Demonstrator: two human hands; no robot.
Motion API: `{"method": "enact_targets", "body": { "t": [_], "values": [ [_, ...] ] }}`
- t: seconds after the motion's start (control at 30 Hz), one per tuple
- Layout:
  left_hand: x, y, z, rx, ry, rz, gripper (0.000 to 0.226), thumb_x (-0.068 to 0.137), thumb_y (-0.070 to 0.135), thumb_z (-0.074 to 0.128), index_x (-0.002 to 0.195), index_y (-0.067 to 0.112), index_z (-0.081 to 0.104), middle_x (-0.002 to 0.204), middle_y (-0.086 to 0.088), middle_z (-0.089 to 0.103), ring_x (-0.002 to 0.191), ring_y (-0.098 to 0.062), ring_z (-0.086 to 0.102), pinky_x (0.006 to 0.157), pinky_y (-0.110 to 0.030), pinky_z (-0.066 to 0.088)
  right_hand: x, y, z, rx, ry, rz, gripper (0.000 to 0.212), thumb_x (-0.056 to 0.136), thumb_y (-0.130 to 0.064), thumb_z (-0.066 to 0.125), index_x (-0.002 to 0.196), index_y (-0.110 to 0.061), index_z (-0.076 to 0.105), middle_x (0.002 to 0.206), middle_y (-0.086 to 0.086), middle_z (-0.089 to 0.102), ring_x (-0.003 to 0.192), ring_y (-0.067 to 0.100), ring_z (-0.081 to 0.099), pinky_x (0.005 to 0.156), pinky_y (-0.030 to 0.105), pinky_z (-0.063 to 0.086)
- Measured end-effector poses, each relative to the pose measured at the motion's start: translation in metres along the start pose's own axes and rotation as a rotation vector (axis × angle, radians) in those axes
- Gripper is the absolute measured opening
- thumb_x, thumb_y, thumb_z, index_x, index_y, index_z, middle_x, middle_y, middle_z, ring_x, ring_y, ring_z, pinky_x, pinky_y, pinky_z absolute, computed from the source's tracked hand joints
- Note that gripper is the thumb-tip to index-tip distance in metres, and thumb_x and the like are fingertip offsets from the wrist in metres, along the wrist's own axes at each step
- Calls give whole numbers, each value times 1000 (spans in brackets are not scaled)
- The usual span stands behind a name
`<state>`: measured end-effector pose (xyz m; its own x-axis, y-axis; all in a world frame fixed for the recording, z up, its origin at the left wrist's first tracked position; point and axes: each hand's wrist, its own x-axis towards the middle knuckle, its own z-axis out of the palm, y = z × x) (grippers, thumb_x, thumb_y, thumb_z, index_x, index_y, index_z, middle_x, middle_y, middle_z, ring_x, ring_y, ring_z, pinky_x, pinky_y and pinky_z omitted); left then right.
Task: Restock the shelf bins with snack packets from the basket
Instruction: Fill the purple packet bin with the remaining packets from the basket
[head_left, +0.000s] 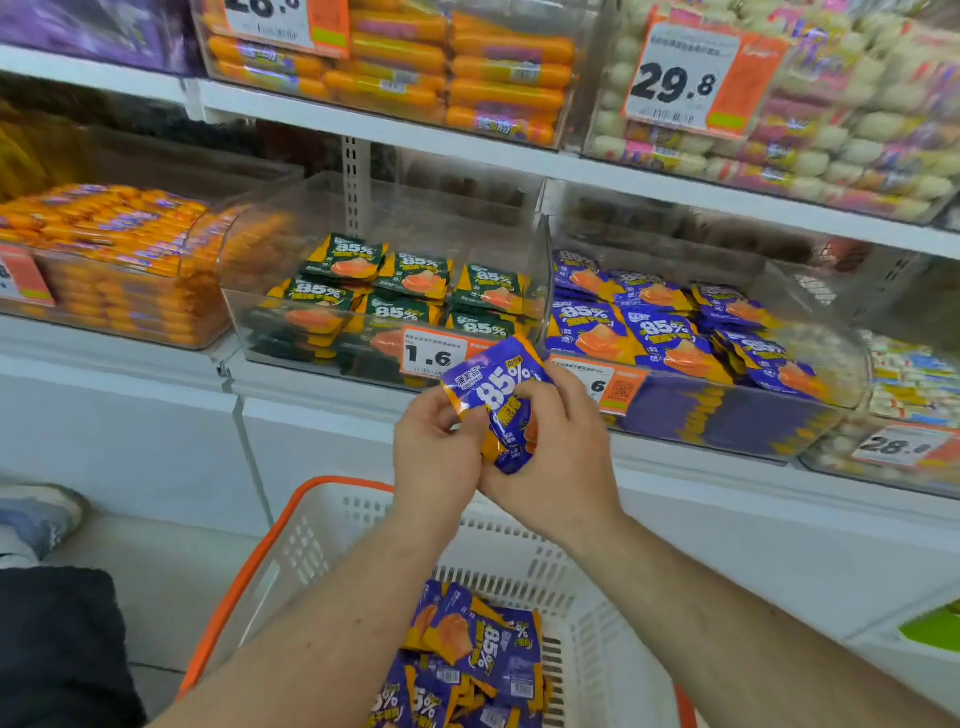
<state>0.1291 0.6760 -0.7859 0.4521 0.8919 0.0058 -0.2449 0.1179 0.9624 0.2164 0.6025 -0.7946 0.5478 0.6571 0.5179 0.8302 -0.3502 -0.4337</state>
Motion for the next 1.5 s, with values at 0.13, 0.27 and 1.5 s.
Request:
{"method": "enact_targets", "body": {
  "t": [0.13, 0.27, 1.5],
  "values": [
    [16, 21, 42, 17, -155, 144, 17, 96, 11, 55, 90, 21, 68, 86, 6, 74, 82, -11, 70, 75, -33, 57, 28, 22, -30, 73, 153, 82, 70, 62, -63, 56, 115, -16, 60, 139, 6, 48, 135, 22, 39, 104, 40, 41],
    [55, 34, 76, 419, -157, 531, 26, 90, 24, 53, 113, 16, 63, 103, 17, 58, 98, -1, 52, 87, -16, 40, 64, 61, -67, -18, 273, 163, 63, 65, -56, 61, 116, -18, 61, 135, 5, 53, 133, 19, 40, 106, 39, 38],
    [117, 27, 145, 1382, -189, 648, 69, 93, 45, 43, 149, 6, 31, 161, -12, 17, 150, -28, 5, 121, -47, 6, 212, 207, -114, -433, -182, 571, 60, 104, -48, 30, 129, -1, 58, 135, 25, 55, 126, 40, 49, 101, 39, 40]
  ]
}}
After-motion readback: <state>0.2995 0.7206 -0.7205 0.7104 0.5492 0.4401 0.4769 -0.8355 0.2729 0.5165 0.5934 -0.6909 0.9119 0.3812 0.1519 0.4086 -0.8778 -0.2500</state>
